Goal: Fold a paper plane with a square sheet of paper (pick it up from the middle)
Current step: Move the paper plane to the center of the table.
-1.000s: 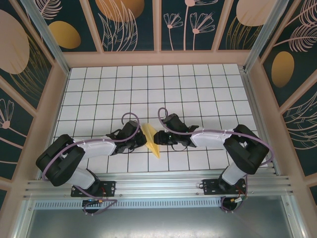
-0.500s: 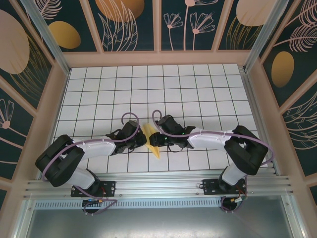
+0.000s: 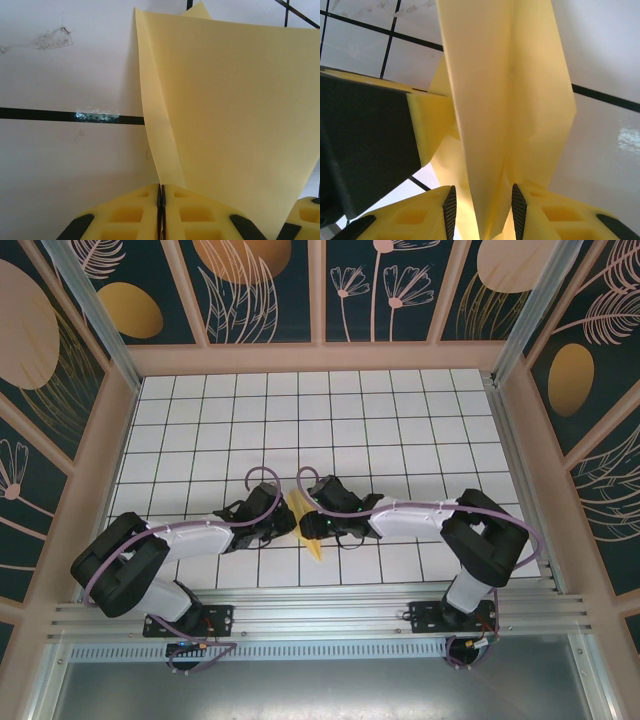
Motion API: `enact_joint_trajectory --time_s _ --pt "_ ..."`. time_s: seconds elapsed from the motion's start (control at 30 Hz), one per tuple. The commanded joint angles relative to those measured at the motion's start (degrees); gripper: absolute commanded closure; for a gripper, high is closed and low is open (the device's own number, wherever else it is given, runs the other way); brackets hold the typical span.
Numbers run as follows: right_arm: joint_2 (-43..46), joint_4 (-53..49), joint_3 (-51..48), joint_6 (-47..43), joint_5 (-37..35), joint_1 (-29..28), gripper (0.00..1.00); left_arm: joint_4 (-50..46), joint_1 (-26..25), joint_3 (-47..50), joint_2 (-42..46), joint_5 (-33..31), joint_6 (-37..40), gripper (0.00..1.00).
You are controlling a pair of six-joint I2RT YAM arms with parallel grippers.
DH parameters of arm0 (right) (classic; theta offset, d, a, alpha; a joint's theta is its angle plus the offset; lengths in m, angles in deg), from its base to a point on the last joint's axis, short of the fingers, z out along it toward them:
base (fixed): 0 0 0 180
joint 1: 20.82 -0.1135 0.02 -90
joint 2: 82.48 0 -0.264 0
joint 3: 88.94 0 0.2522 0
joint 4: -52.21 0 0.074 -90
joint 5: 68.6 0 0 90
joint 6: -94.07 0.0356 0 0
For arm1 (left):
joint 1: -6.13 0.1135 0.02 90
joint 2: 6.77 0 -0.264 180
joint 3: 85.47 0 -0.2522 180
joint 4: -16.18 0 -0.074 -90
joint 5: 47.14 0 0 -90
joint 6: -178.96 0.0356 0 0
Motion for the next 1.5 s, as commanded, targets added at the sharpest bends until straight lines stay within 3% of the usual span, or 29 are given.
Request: enact_joint_trajectory --time_s 0.0,0.43,0.8,0.97,1.17,1.47 --pt "-1.13 -2.12 1.96 -1.28 -1.73 -0.58 0.63 0.58 -0.32 0.52 0.89 -1.12 -0.03 0.89" --pt "-3.73 -4.2 3.03 -0.52 -4.02 -3.05 0.63 0.58 -0.3 0.62 1.0 -1.05 -0.05 0.89" --pt "-6.09 -8.36 4.92 0.42 -7.88 -3.63 0.85 0.57 -0.27 0.62 1.87 -0.91 -0.36 0.87" --pt "-4.99 -12.2 6.94 1.94 -13.52 -3.67 0.98 0.84 -0.21 1.14 6.12 -0.72 -1.87 0.71" --pt "1.15 -16.1 6.72 2.78 -17.54 2.04 0.98 -0.47 -0.27 2.7 17.03 -4.7 -3.27 0.49" --pt "-4.66 -17.12 10.31 0.05 -14.68 10.97 0.94 -2.29 -0.24 5.35 23.34 -8.04 -3.59 0.46"
